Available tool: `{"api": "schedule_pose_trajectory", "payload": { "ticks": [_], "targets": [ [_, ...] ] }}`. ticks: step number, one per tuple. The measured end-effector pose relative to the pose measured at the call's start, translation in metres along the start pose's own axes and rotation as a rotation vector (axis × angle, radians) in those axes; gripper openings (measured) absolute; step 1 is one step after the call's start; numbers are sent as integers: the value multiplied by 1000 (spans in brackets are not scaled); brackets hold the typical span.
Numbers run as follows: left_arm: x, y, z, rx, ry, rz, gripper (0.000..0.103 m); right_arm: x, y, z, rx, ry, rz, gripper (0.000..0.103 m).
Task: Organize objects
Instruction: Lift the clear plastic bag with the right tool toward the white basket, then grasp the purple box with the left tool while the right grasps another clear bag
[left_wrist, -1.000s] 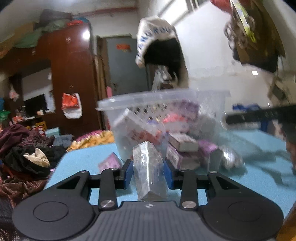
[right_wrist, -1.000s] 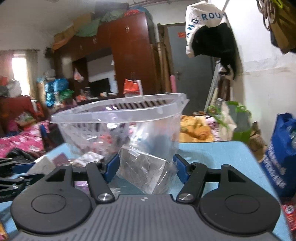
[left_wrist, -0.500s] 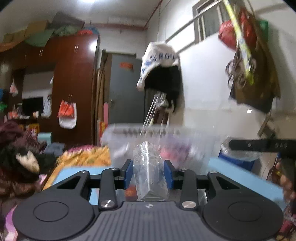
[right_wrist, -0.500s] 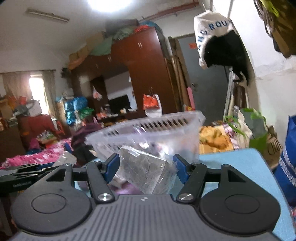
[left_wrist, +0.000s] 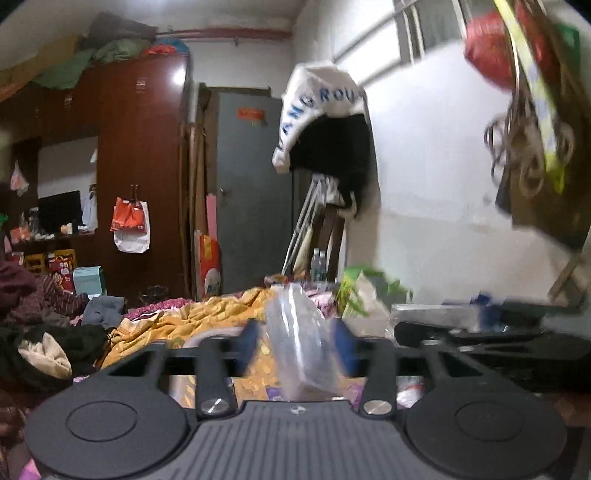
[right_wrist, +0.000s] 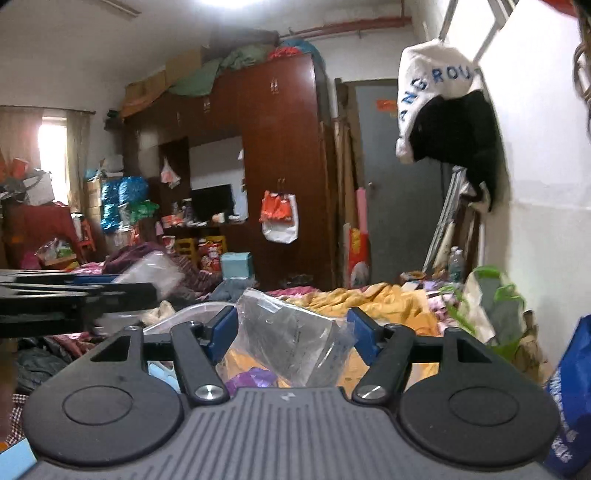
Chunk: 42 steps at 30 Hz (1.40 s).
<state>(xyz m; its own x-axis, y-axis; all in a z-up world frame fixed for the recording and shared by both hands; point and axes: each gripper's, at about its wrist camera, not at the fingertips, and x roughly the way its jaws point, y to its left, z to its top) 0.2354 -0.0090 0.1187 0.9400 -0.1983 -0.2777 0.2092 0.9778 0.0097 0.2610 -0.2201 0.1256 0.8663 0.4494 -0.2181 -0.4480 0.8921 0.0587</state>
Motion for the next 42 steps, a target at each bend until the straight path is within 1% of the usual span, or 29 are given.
{"api": "schedule_pose_trajectory", "payload": {
  "ticks": [1, 2, 3, 4, 5, 7, 8, 9, 11, 12, 14, 15, 17, 19, 21, 24, 25, 27, 29, 31, 34, 37, 40, 41, 42],
  "targets": [
    [10, -1, -4, 16, 20, 29, 79, 3, 0, -2, -6, -2, -2, 87],
    [16, -1, -8, 26, 32, 61, 79, 3, -1, -4, -4, -6, -23, 94],
    [18, 2, -11, 24, 42, 64, 79, 0, -3, -6, 8, -13, -51, 103],
    [15, 6, -15, 9, 41, 45, 79, -4, -5, -7, 26, -13, -59, 103],
    [5, 11, -18, -11, 23, 16, 79, -11, -7, -9, 46, -13, -48, 103],
    [-23, 22, -29, -41, -24, -14, 79, -34, -9, -17, 89, -31, -7, 103],
    [-38, 27, -35, -44, -36, -18, 81, -44, -10, -22, 102, -37, 5, 103],
    [-50, 31, -41, -46, -39, -14, 85, -54, -10, -30, 106, -33, 11, 103],
    [-70, 40, -59, -57, -44, 30, 86, -65, -6, -47, 70, 19, 19, 103],
    [-80, 47, -71, -81, -60, 59, 86, -69, -6, -61, 55, 54, 23, 103],
    [-91, 59, -89, -134, -60, 97, 86, -72, -7, -82, 67, 118, 36, 89],
    [-93, 65, -95, -151, -50, 95, 86, -73, -8, -91, 82, 135, 58, 78],
    [-87, 73, -105, -162, -2, 82, 86, -68, -6, -105, 83, 196, 103, 76],
    [-78, 76, -110, -154, 40, 92, 86, -62, -2, -115, 58, 249, 110, 73],
    [-71, 77, -114, -144, 74, 100, 86, -56, 3, -117, 26, 273, 97, 73],
    [-57, 78, -122, -127, 129, 119, 86, -50, 7, -121, 18, 309, 134, 73],
    [-52, 80, -125, -127, 148, 125, 86, -49, 8, -125, 7, 322, 138, 70],
    [-50, 84, -130, -134, 186, 127, 86, -49, 12, -128, 1, 349, 143, 58],
    [-42, 84, -135, -136, 222, 129, 86, -55, 11, -131, 14, 333, 130, 58],
    [-36, 86, -138, -142, 242, 138, 86, -61, 7, -133, 38, 316, 130, 57],
    [-30, 86, -139, -141, 264, 141, 86, -72, 0, -135, 77, 253, 114, 57],
    [-30, 84, -139, -142, 269, 142, 85, -74, 1, -135, 84, 223, 110, 57],
    [-29, 79, -138, -120, 271, 166, 79, -75, 2, -133, 81, 211, 111, 57],
    [-29, 78, -138, -108, 272, 176, 74, -76, 1, -132, 84, 208, 111, 57],
    [-29, 77, -137, -104, 273, 180, 72, -76, 1, -132, 87, 204, 111, 57]
  ]
}}
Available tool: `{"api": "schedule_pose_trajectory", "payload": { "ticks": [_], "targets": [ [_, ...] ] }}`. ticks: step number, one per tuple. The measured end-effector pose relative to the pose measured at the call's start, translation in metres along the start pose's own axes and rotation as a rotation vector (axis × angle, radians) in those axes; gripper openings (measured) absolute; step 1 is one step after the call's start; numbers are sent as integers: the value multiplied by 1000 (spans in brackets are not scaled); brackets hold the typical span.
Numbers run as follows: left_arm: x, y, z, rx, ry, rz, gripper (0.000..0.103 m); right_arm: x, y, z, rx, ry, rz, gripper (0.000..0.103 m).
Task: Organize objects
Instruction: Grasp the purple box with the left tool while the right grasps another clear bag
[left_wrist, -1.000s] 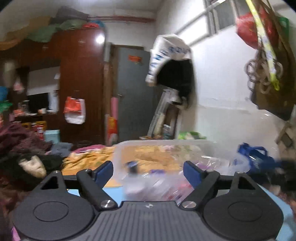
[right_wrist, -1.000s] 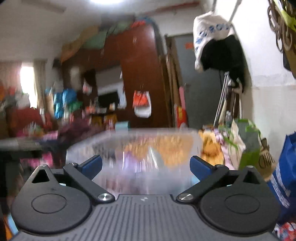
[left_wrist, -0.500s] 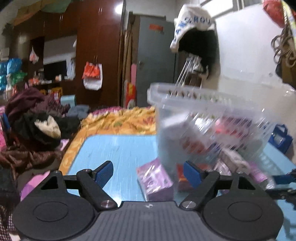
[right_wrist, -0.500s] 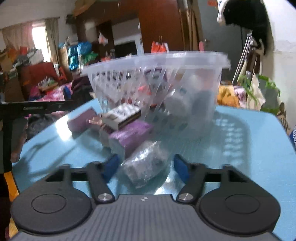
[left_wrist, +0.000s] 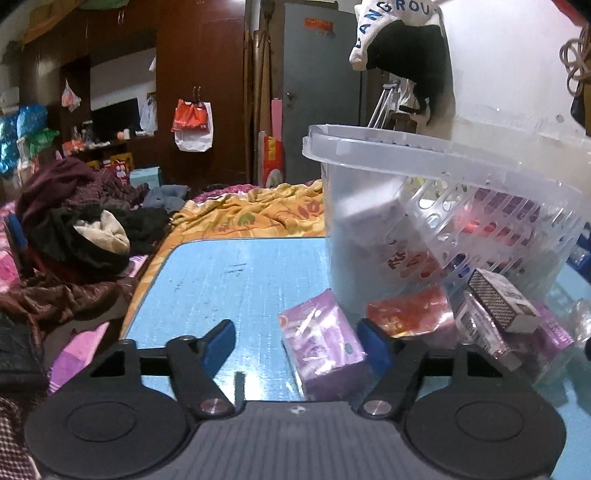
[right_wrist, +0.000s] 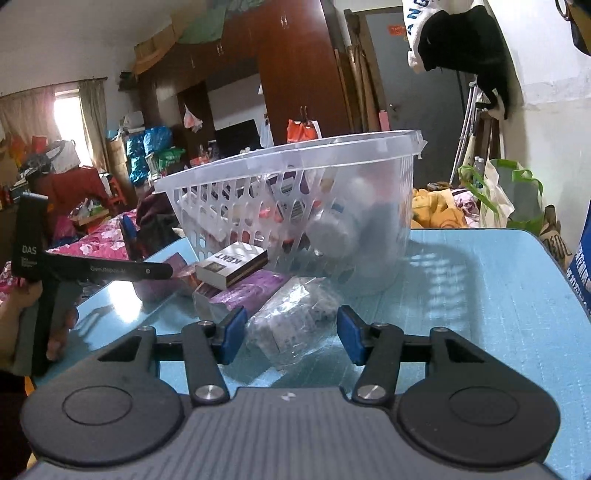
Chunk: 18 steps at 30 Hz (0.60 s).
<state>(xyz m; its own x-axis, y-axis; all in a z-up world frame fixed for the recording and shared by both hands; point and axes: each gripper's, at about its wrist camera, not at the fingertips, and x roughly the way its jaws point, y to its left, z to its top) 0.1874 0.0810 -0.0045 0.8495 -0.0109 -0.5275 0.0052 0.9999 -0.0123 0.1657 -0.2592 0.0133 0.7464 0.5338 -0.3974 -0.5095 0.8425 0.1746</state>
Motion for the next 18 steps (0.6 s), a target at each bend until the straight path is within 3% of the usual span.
{"api": "schedule_pose_trajectory", "payload": {
  "ticks": [5, 9, 10, 11, 12, 18],
  "targets": [
    [-2, 3, 1, -47, -14, 8, 65, -1, 1, 0, -8, -6, 5, 57],
    [8, -3, 4, 1, 38, 7, 64, 0, 2, 0, -12, -6, 10, 57],
    [9, -6, 4, 9, 47, 4, 62, -1, 2, 0, -12, -7, 11, 57],
    [9, -6, 4, 12, 48, 0, 48, -1, 2, 0, -13, -9, 11, 57],
    [8, -6, 4, 7, 43, -1, 45, -2, 2, 0, -14, -12, 10, 57],
    [-21, 0, -5, -40, -85, -22, 45, -8, 3, -1, -19, -51, 2, 57]
  ]
}}
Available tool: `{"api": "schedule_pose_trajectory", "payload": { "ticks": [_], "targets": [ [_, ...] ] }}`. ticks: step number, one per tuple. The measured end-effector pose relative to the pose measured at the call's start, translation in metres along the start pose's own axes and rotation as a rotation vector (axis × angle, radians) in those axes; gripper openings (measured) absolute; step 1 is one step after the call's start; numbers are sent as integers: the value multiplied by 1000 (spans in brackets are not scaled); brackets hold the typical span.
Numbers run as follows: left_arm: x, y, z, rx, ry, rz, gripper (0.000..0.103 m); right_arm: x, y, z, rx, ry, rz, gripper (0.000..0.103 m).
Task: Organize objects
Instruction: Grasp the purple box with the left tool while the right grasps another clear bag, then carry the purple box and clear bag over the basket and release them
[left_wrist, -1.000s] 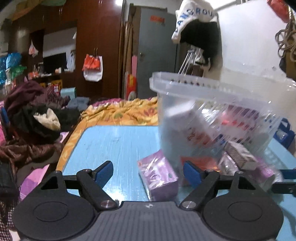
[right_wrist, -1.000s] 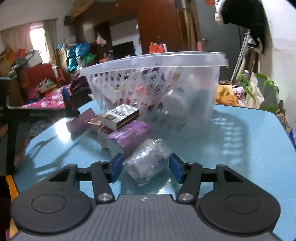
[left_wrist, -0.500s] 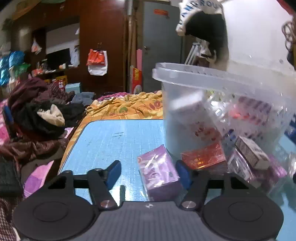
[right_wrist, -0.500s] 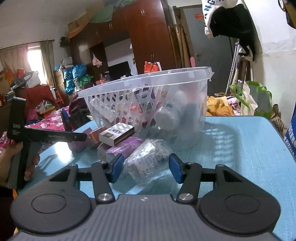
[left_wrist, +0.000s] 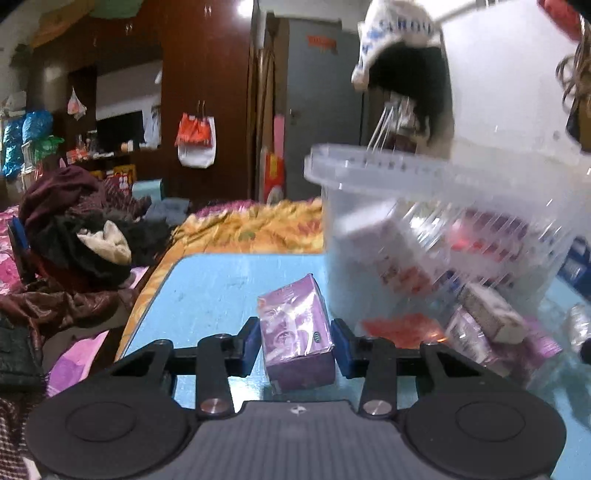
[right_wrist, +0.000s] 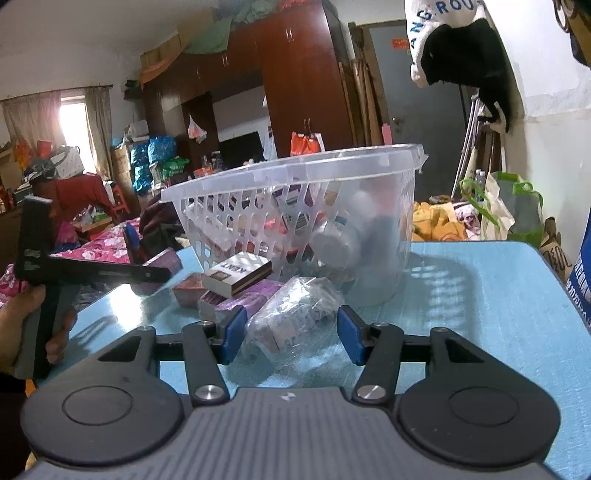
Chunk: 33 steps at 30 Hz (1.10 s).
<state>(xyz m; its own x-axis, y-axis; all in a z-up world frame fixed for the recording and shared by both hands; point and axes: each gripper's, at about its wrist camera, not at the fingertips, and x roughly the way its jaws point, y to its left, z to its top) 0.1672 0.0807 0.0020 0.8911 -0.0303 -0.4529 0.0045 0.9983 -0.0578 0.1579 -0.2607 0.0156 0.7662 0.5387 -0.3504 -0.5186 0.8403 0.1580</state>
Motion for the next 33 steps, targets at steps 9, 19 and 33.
{"api": "schedule_pose_trajectory", "payload": {
  "ticks": [9, 19, 33],
  "targets": [
    [-40, -11, -16, -19, -141, -162, 45, -9, 2, 0, -7, -64, -19, 57],
    [-70, -33, -29, 30, -208, -236, 45, -17, -6, 1, 32, -133, 5, 57],
    [-80, -32, -35, 33, -241, -245, 45, -22, -3, 0, 20, -174, -2, 57]
  ]
}}
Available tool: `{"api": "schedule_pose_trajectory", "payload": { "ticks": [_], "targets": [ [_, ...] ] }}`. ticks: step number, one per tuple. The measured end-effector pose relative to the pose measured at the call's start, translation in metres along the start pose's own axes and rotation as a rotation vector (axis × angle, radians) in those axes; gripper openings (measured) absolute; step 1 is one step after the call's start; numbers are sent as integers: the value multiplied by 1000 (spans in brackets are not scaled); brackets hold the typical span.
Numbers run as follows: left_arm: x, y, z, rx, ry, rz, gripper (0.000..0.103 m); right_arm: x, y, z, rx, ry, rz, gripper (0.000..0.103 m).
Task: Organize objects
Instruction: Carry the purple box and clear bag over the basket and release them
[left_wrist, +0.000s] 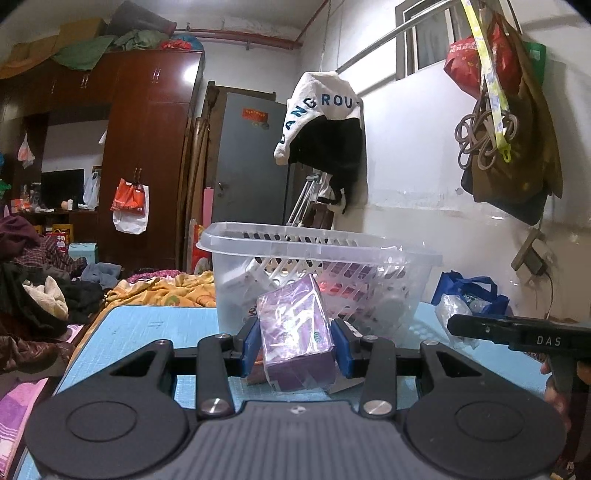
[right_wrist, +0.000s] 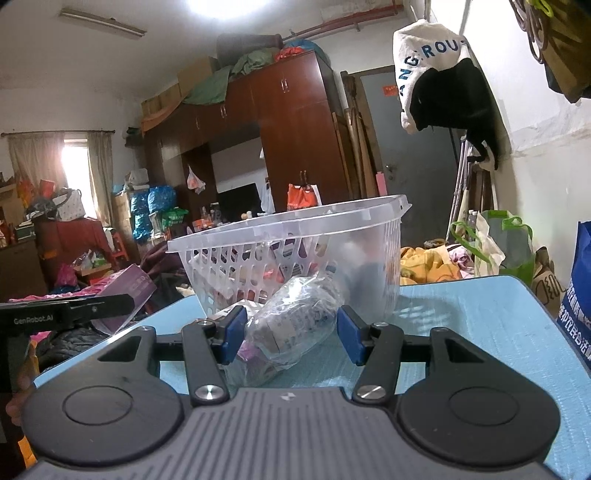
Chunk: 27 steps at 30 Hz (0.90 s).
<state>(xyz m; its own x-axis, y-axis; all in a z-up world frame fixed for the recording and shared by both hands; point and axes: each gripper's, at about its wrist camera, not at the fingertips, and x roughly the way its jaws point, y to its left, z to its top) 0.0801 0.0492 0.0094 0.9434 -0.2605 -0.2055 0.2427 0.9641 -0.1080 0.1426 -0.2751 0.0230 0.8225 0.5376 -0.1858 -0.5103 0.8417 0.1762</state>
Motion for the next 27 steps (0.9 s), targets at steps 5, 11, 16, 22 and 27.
{"api": "schedule_pose_trajectory", "payload": {
  "ticks": [5, 11, 16, 22, 27],
  "targets": [
    [-2, 0, 1, -4, -12, -5, 45, -2, -2, 1, 14, -9, 0, 57],
    [-8, 0, 28, -19, -64, -26, 45, -11, 5, 18, -3, -31, 0, 57],
    [24, -7, 101, -7, -97, -10, 45, 6, 27, 83, -107, -90, -40, 57],
    [111, -1, 138, -42, 42, 40, 45, 89, 34, 126, -233, -17, -115, 57],
    [151, 6, 127, -24, 116, 33, 66, 123, 32, 118, -277, 65, -140, 75]
  ]
}}
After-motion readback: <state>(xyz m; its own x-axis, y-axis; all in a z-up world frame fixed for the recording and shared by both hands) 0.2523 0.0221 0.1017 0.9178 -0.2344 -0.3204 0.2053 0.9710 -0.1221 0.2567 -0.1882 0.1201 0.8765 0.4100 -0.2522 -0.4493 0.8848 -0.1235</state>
